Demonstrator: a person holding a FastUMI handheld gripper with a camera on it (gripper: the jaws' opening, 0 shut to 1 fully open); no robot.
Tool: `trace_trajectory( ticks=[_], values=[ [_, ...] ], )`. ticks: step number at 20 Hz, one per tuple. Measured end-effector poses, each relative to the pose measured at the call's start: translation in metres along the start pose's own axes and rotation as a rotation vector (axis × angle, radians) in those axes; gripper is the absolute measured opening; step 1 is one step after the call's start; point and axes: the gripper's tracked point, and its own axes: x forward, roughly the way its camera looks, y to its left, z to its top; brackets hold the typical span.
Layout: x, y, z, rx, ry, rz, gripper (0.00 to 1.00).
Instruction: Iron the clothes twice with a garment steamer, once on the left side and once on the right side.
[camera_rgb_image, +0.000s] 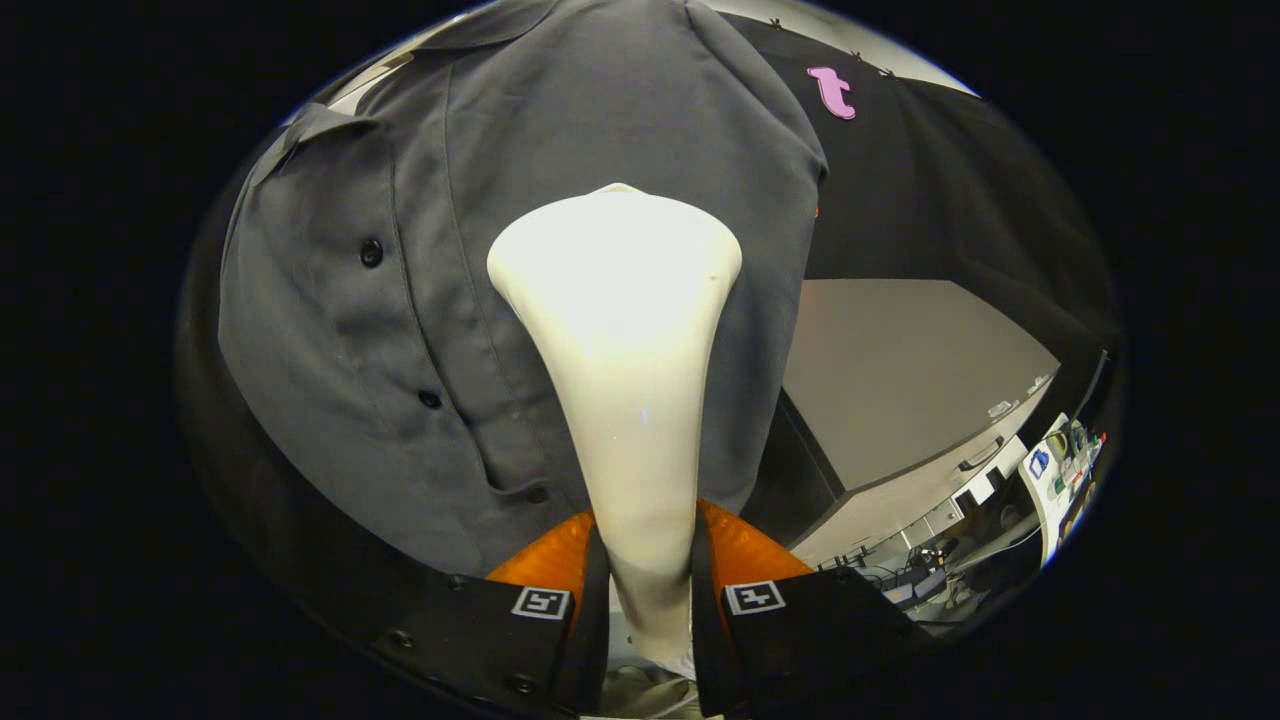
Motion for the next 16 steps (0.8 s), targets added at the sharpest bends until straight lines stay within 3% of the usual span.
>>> trace_trajectory(
  ticks=[16],
  values=[
    [0.032, -0.022, -0.077, -0.003, 0.133, -0.015, 0.43]
  ],
)
